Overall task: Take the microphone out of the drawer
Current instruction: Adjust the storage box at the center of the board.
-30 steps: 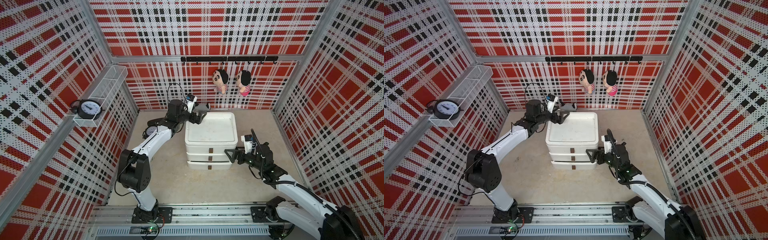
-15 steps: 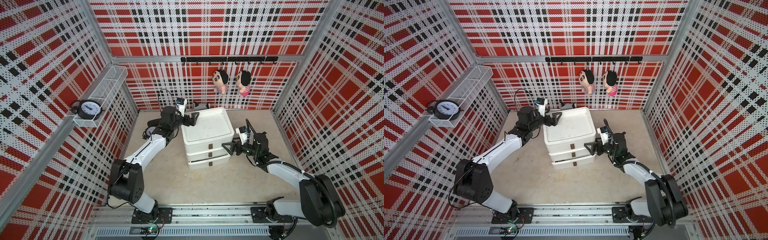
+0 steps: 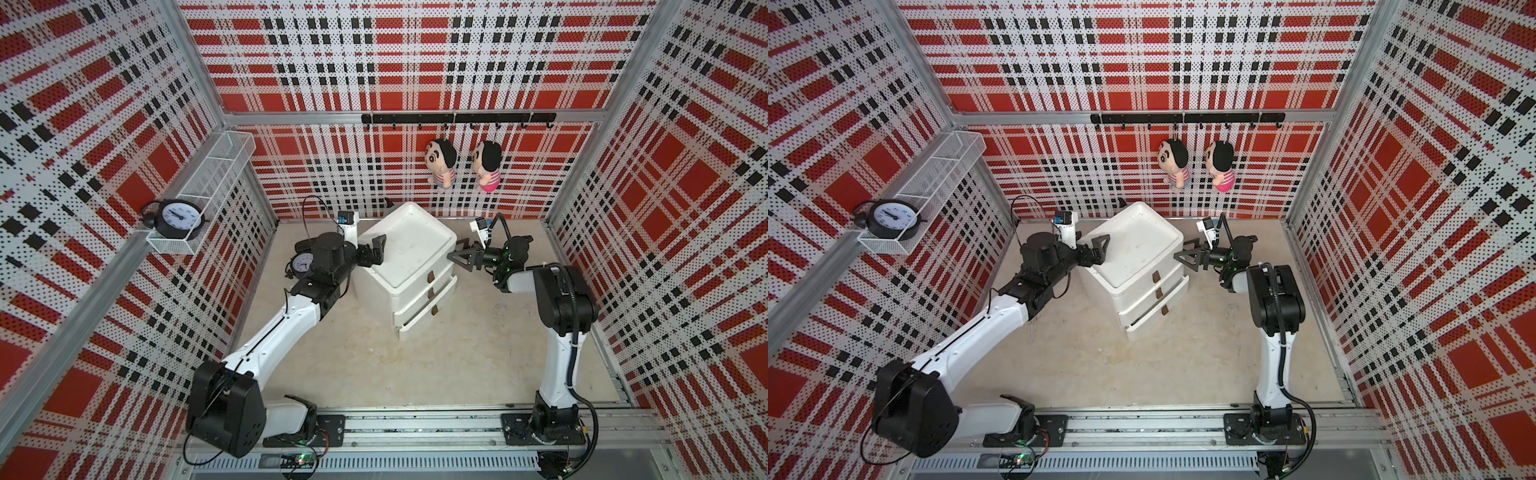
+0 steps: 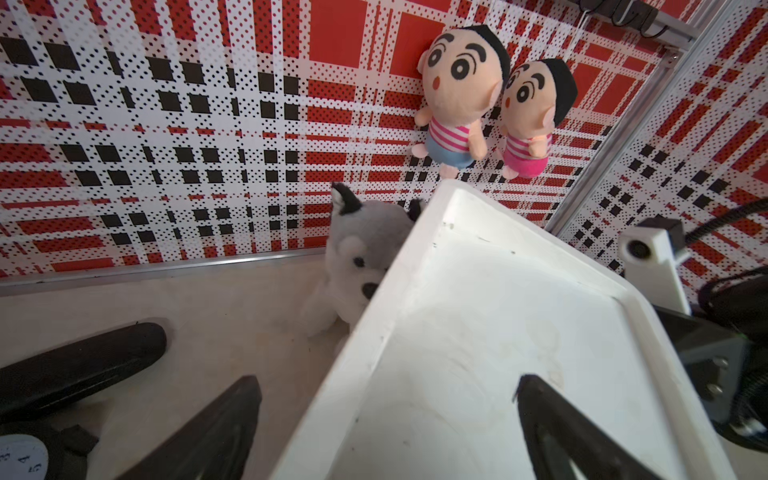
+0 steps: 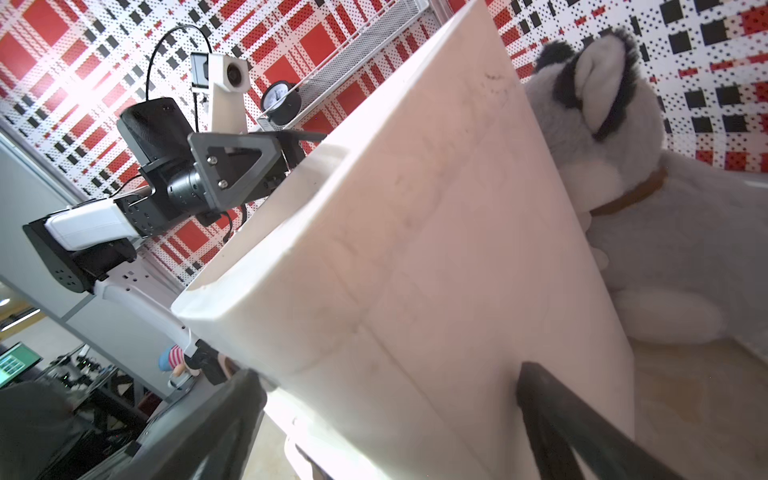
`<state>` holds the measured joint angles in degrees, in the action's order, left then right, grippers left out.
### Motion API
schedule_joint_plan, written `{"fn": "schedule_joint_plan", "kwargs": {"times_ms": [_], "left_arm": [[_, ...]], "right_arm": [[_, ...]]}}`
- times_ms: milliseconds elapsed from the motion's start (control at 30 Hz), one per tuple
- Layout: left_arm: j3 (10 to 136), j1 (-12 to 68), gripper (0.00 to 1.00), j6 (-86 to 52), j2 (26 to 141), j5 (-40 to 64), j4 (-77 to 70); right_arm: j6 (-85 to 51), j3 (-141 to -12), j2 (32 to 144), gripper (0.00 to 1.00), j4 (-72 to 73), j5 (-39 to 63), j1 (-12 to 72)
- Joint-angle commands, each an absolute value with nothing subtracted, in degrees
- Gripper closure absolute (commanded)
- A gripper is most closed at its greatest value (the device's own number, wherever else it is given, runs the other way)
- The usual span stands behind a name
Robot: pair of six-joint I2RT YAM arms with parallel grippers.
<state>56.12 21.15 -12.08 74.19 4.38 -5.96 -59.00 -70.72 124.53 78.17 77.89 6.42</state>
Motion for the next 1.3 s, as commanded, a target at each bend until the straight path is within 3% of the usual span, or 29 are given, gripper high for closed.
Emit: {"fn": "schedule_joint_plan", "kwargs": {"times_ms": [0,600,700,733,767,867,1033,1167,1267], "left_arm": [[54.9,24.6,0.02,-14.9,72.6,9.9,-3.2],[65.5,11.4,0.02,-16.9,73.5,13.7,1.2],[66.2,10.6,0.02,-17.0,73.7,14.1,1.5],[66.3,10.4,0.02,-17.0,73.7,14.3,1.5],[66.3,10.3,0.02,-16.9,73.6,14.4,1.5],[66.3,10.1,0.02,-16.9,73.4,14.6,2.0],[65.6,9.8,0.02,-16.9,73.4,15.0,1.3],[68.6,9.8,0.02,-16.3,76.4,18.2,1.4],[72.3,9.9,0.02,-16.0,79.4,19.7,2.6]], "right_arm": [[-72.4,-76.2,124.6,0.0,94.0,83.5,8.6],[-75.9,-68.4,119.8,0.0,91.7,76.3,-3.1],[-63.2,-68.3,117.0,0.0,73.7,73.9,-3.8],[-61.8,-69.7,114.9,0.0,73.7,73.9,-3.9],[-45.2,-71.3,113.8,0.0,48.0,69.9,-3.9],[-19.2,-81.4,111.9,0.0,13.6,60.4,-2.9],[-19.6,-83.9,112.1,0.0,9.8,55.2,-2.8],[-24.4,-72.5,106.7,0.0,20.0,51.0,-2.4],[-22.9,-65.3,101.7,0.0,17.5,43.2,-1.2]]}}
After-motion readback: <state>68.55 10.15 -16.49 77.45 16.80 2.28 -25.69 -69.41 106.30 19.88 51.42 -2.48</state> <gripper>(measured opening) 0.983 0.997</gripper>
